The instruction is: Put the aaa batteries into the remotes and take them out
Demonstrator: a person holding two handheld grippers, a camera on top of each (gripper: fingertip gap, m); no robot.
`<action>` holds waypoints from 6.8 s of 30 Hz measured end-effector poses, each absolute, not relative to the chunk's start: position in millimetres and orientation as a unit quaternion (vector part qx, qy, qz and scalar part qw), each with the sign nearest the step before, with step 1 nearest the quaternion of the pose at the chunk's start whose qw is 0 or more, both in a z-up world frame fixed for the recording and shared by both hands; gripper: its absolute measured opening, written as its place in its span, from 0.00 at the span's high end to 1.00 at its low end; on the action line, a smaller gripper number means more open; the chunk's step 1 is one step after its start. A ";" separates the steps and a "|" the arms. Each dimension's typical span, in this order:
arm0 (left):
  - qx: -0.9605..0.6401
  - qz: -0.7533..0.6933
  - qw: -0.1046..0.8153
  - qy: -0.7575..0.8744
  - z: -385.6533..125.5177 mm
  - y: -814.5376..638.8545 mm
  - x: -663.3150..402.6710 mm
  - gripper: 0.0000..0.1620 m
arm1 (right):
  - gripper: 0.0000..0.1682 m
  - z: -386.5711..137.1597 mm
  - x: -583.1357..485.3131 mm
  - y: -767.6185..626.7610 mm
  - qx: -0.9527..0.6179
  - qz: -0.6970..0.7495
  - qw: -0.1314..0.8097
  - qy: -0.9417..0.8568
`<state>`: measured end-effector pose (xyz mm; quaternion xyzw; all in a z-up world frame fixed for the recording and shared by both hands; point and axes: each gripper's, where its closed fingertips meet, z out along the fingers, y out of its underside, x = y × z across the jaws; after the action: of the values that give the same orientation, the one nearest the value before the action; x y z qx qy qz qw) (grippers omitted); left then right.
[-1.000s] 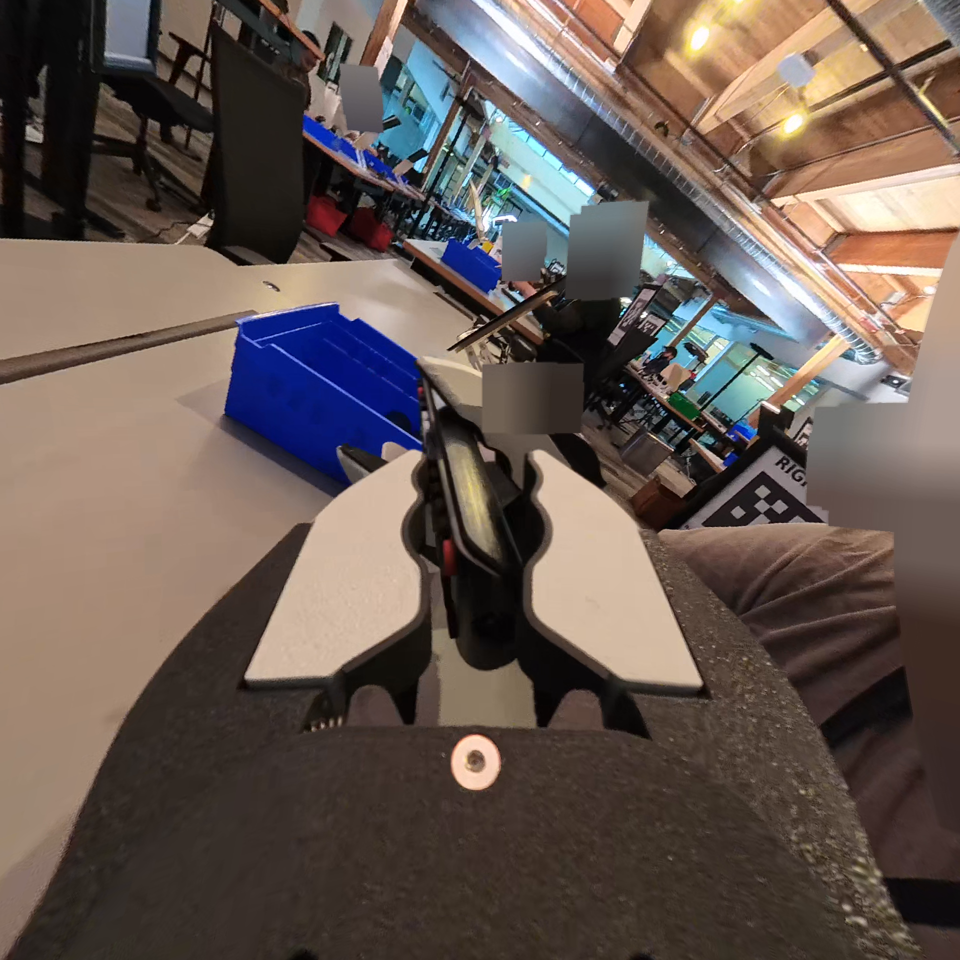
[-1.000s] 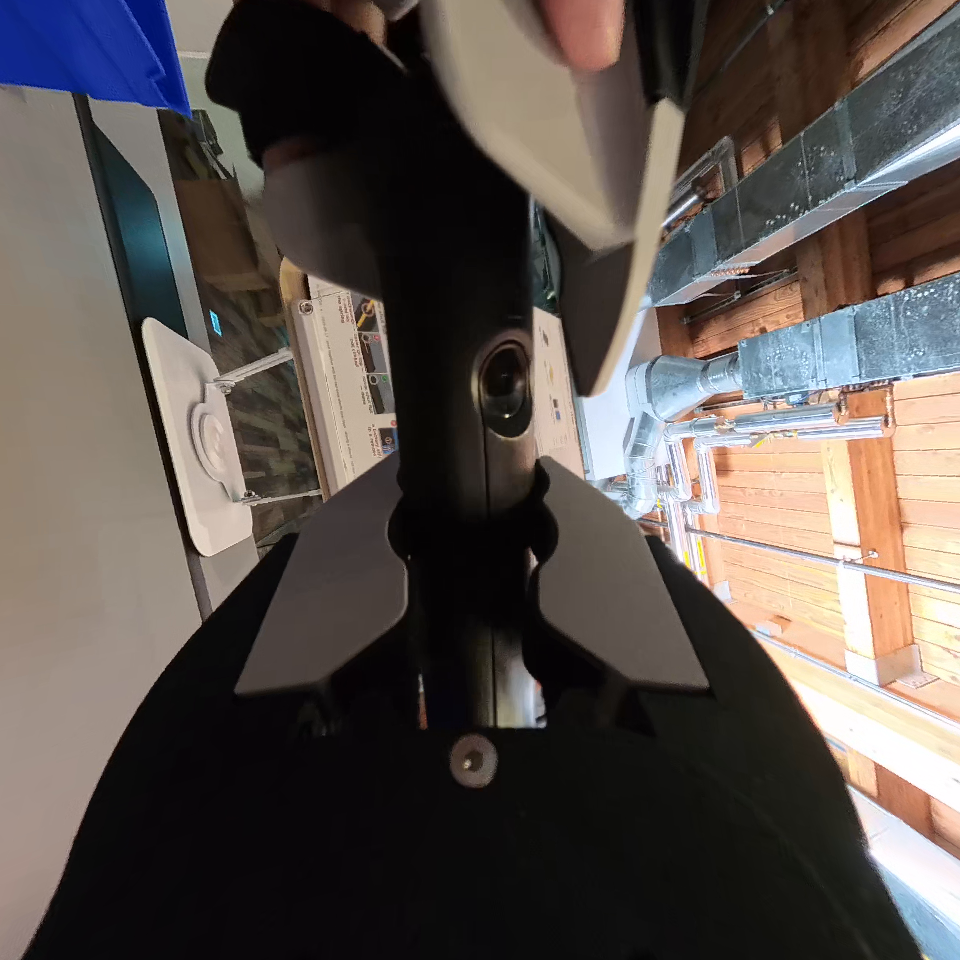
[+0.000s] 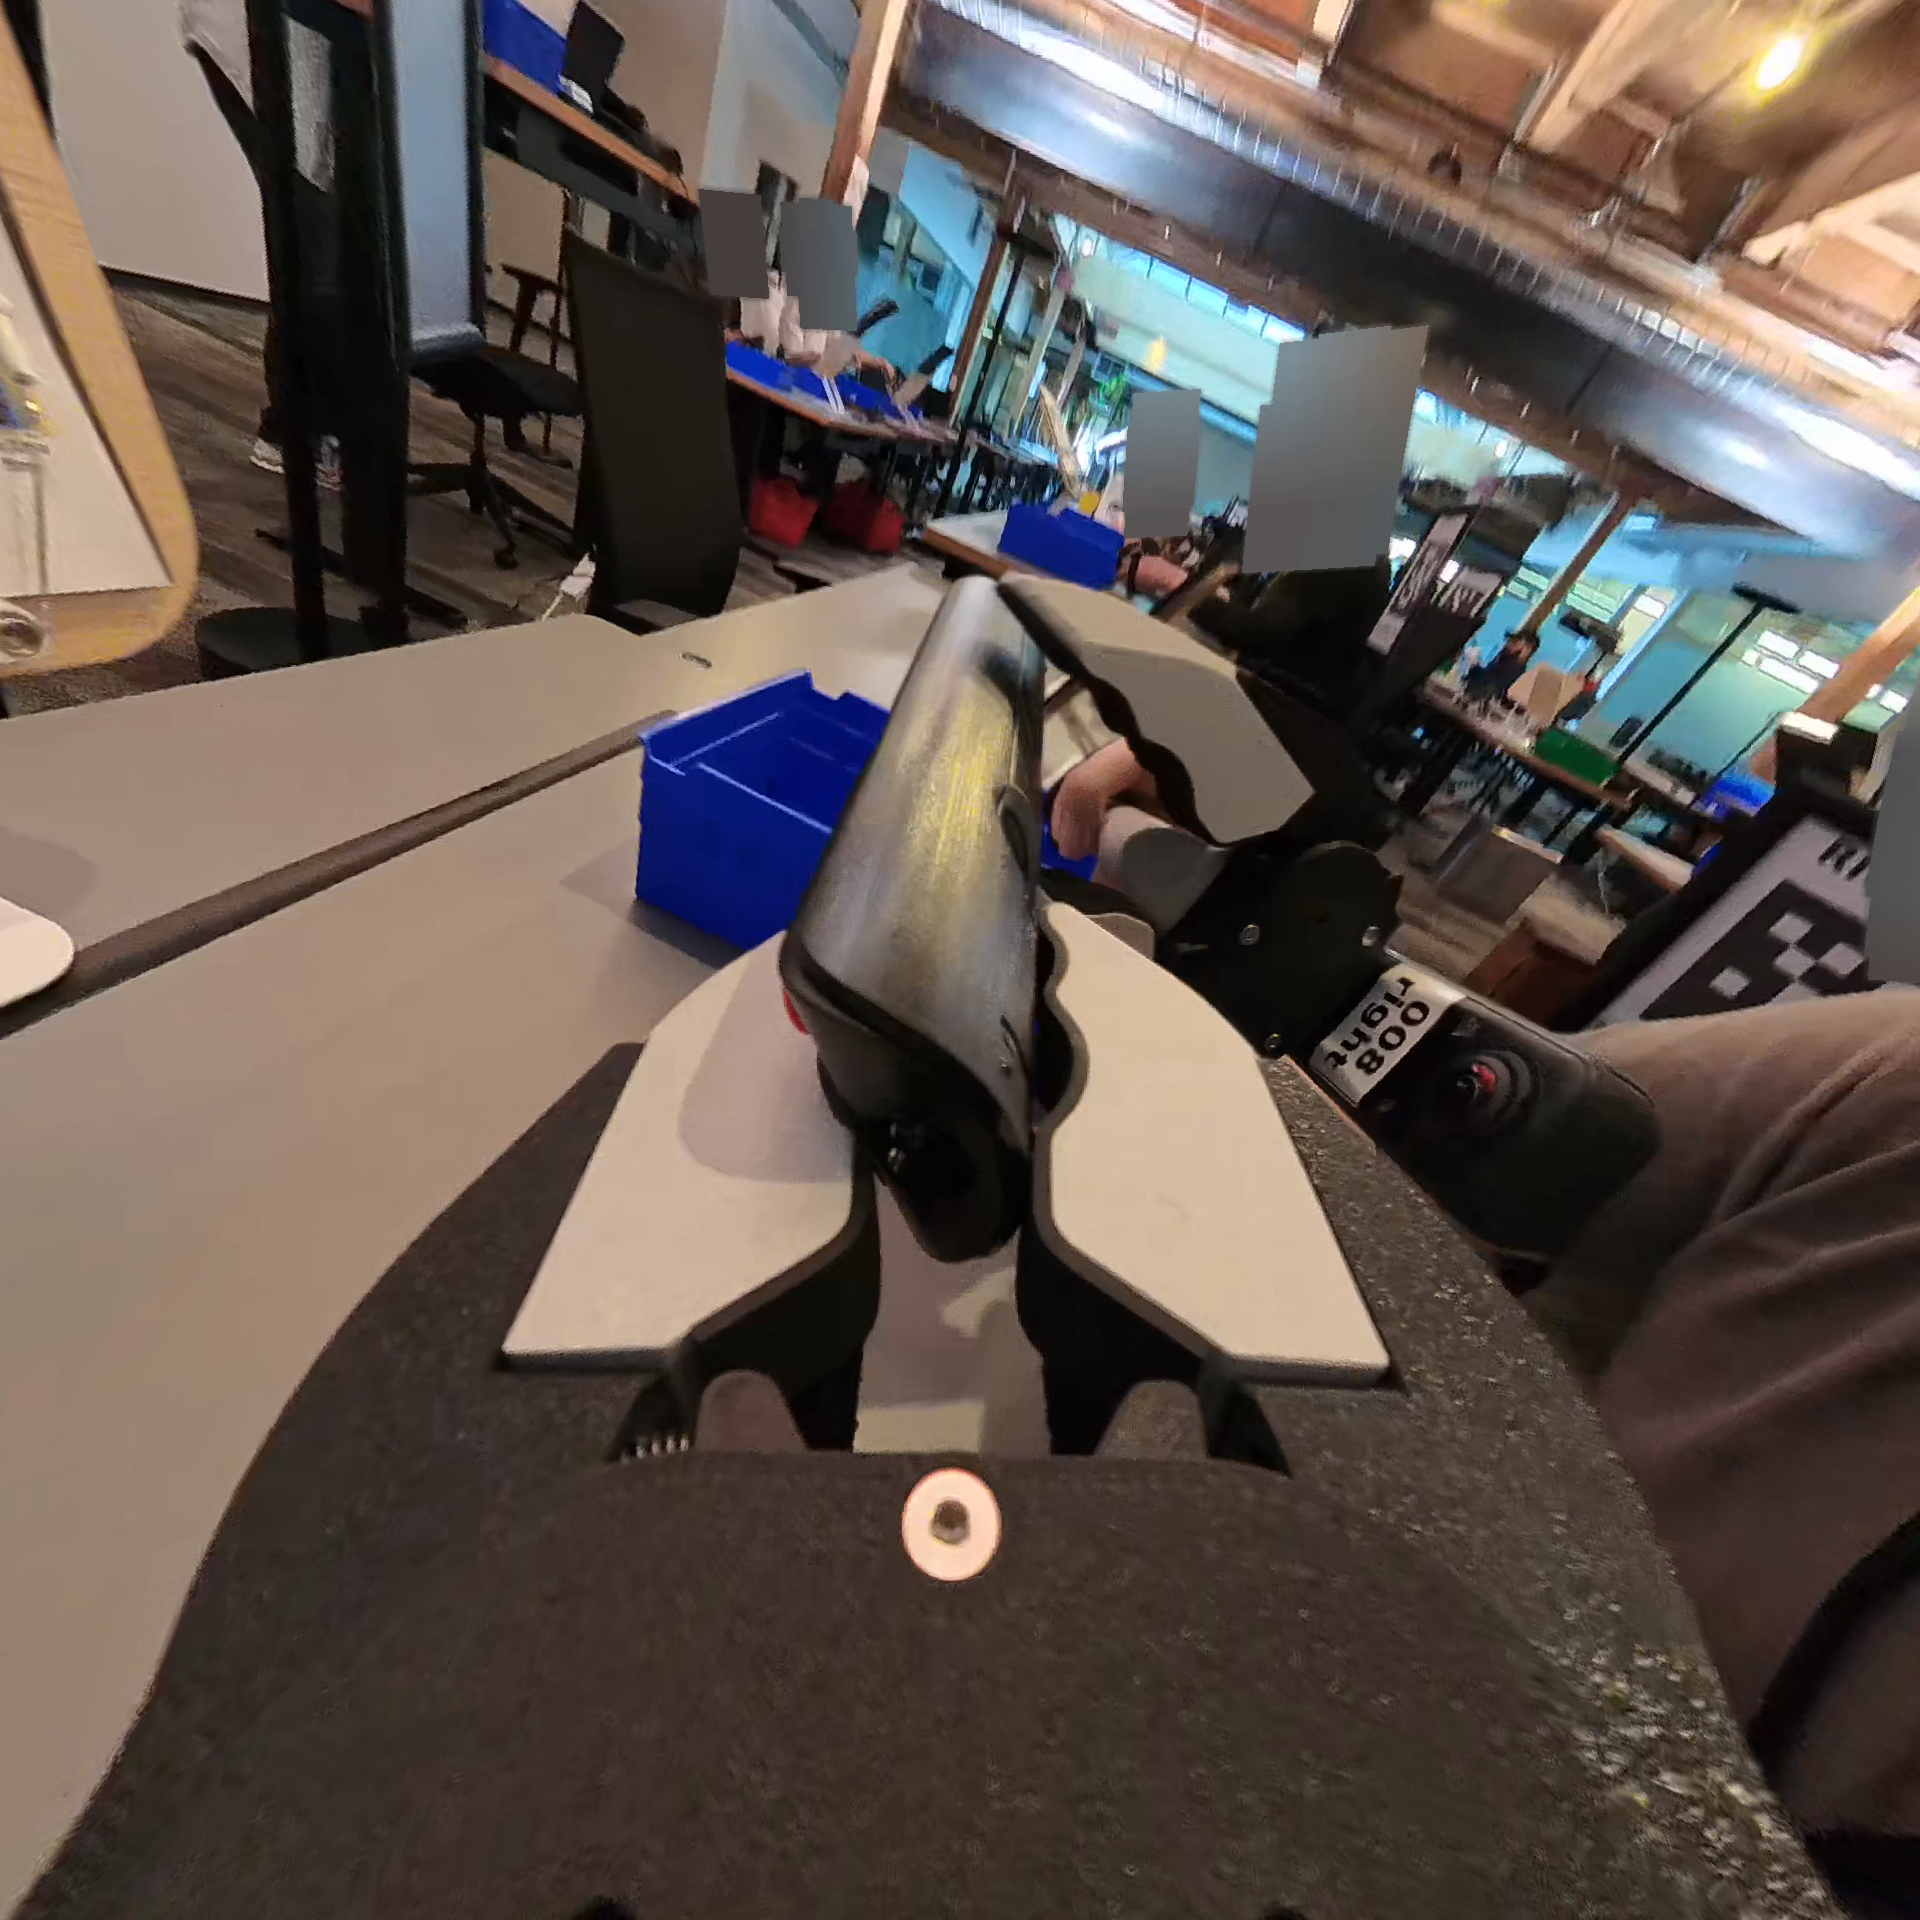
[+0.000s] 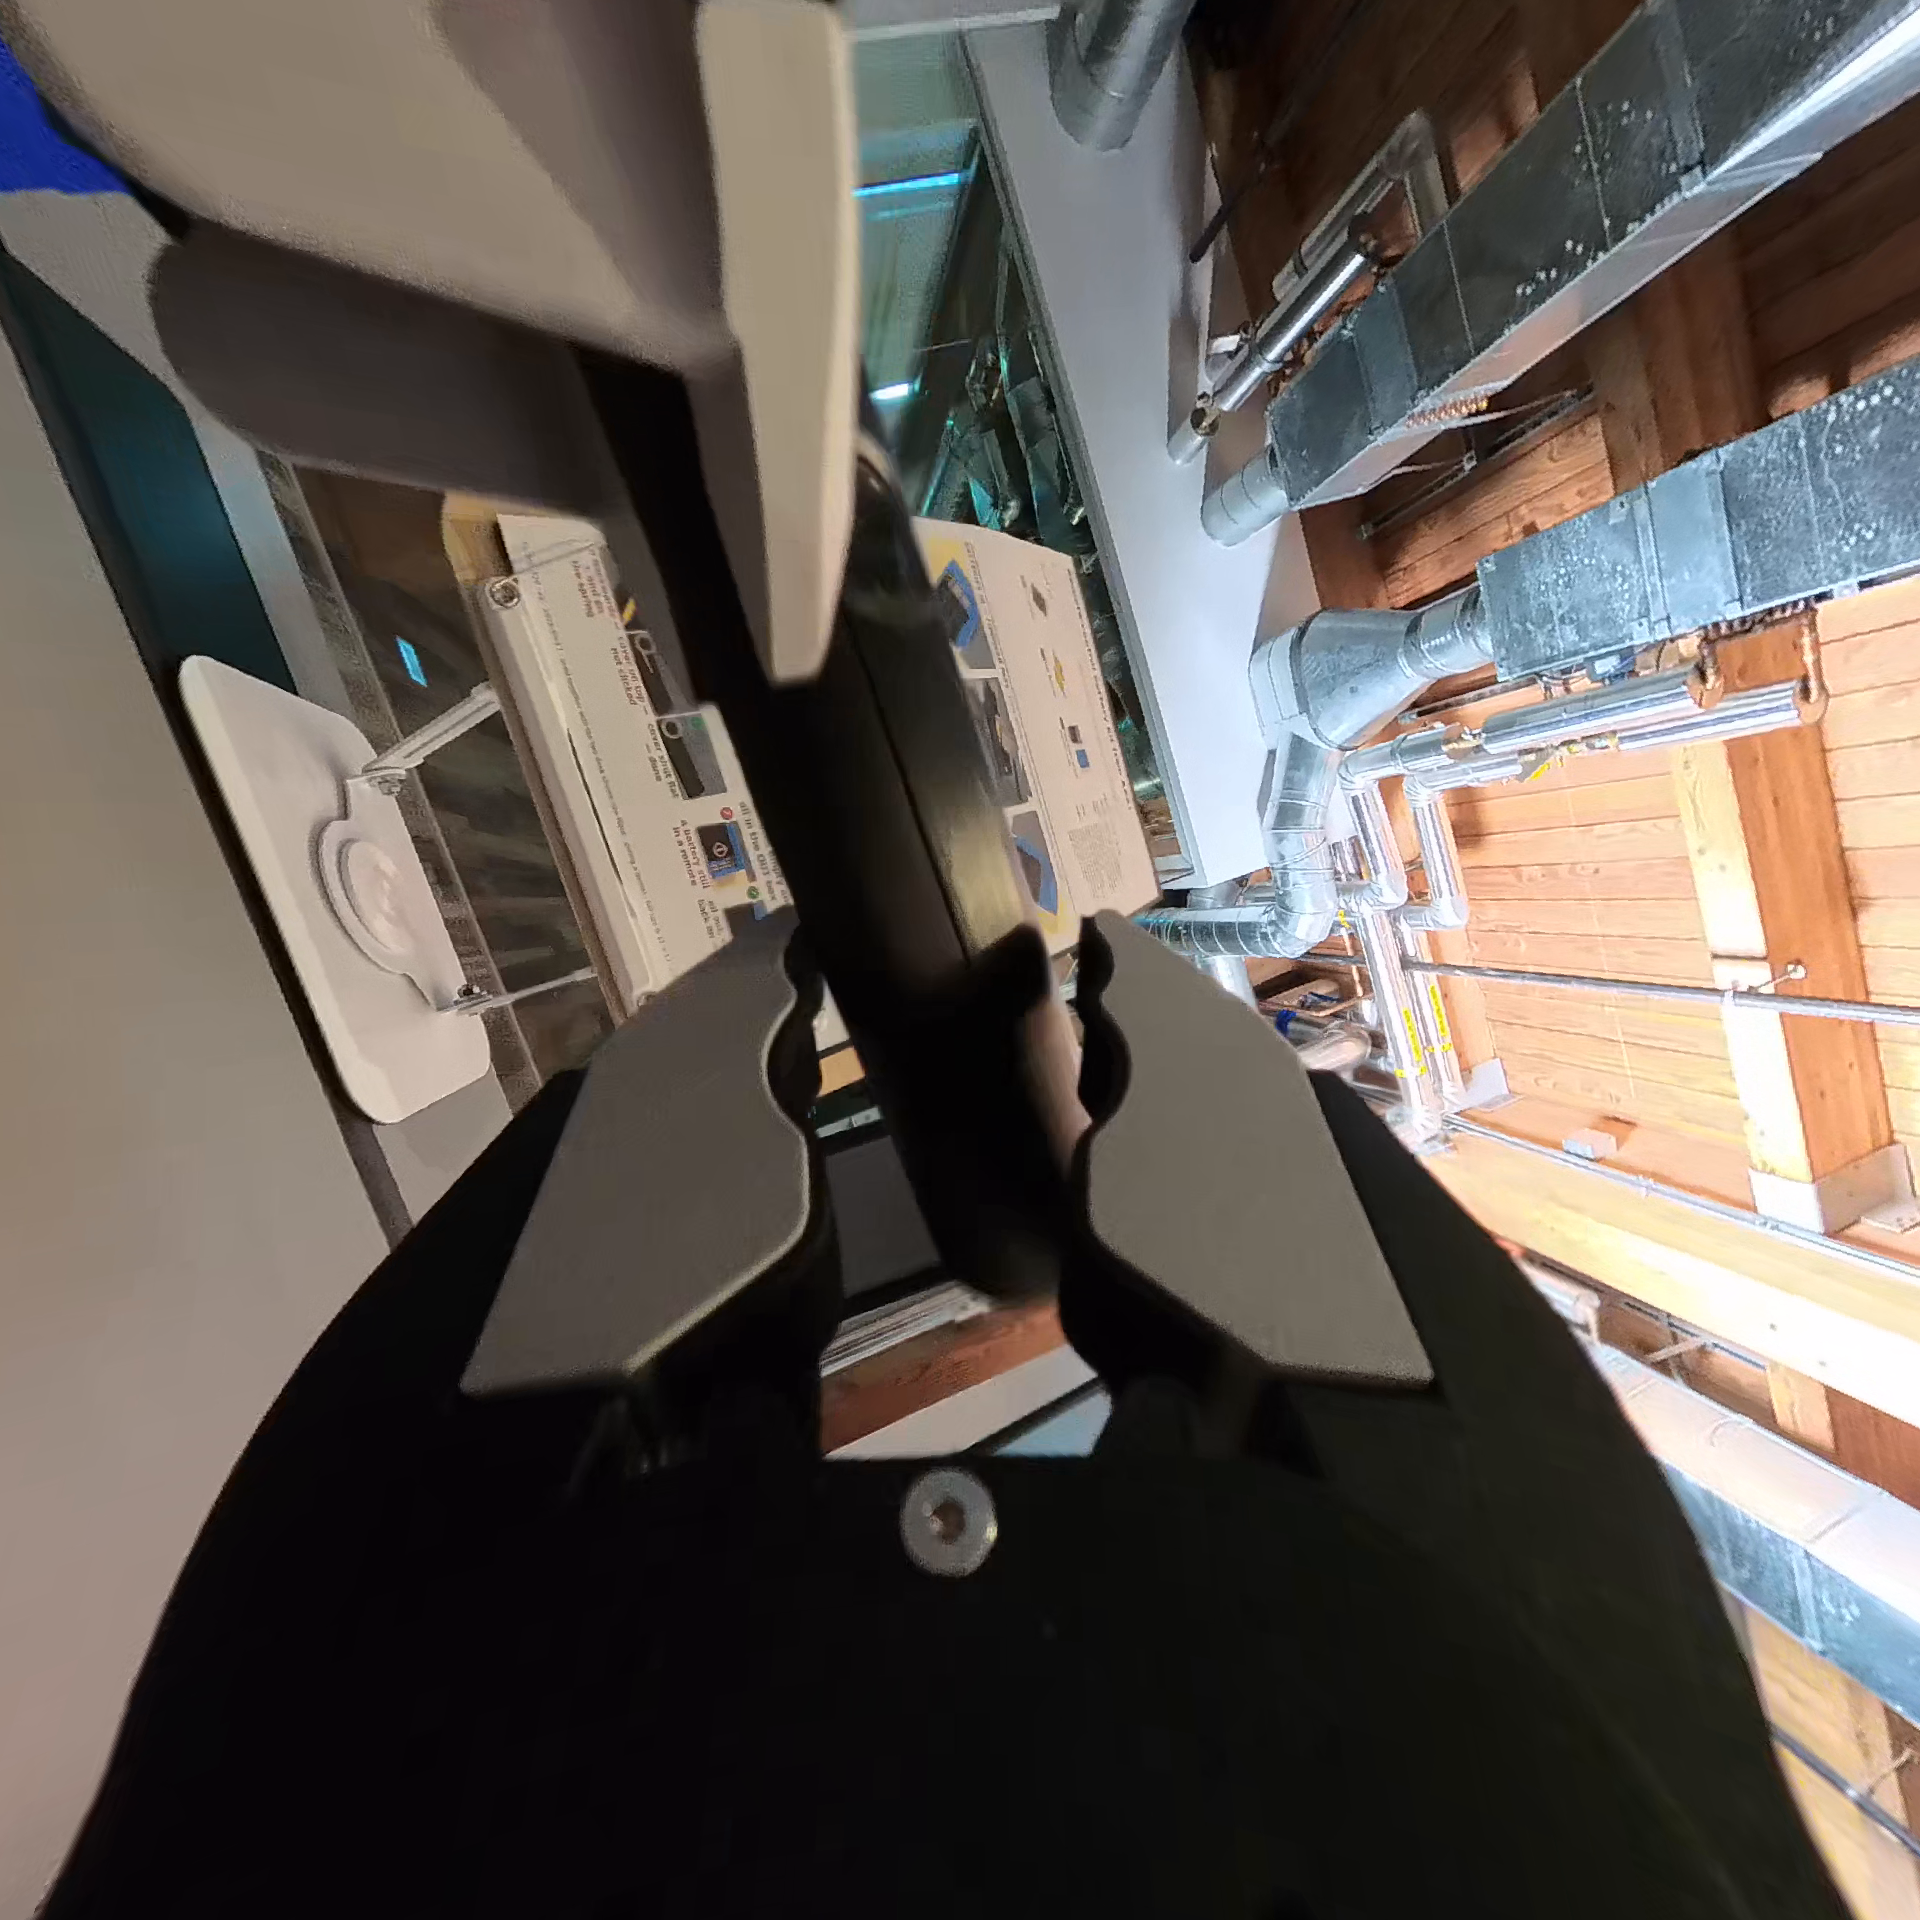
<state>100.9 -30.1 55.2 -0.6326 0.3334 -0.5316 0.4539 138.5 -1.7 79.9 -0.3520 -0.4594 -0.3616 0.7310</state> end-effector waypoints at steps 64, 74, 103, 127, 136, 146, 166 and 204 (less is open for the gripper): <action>-0.621 -0.274 0.628 0.381 43.1 -25.6 118.0 0.84 | 0.24 60.5 141.4 17.9 -0.661 0.306 0.637 -0.252; -0.618 -0.261 0.636 0.383 42.1 -26.7 119.7 0.84 | 0.25 61.6 142.6 17.1 -0.661 0.307 0.629 -0.269; -0.612 -0.242 0.640 0.396 42.7 -29.1 121.8 0.83 | 0.30 67.2 146.1 14.8 -0.647 0.326 0.622 -0.297; -0.607 -0.291 0.627 0.391 50.5 -40.5 131.1 0.86 | 0.94 96.2 186.3 20.8 -0.606 0.382 0.655 -0.241; -0.616 -0.498 0.538 0.290 62.2 -32.2 116.3 0.86 | 0.64 103.1 189.8 25.8 -0.598 0.372 0.677 -0.215; -0.605 -0.542 0.506 0.291 76.4 -42.4 112.8 0.85 | 0.61 96.4 149.1 -6.4 -0.571 0.601 0.499 -0.253; -0.630 -0.430 0.498 0.412 61.0 -51.2 112.7 0.85 | 0.85 105.7 152.1 -20.8 -0.506 0.711 0.421 -0.246; -0.601 -0.294 0.668 0.326 64.7 -38.6 118.8 0.85 | 0.22 102.7 145.1 4.0 -0.585 0.280 0.720 -0.247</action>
<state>118.8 -38.6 64.7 -0.6011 0.3259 -0.2944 0.6677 145.1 4.0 102.7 -0.5850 -0.2470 0.2799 0.7200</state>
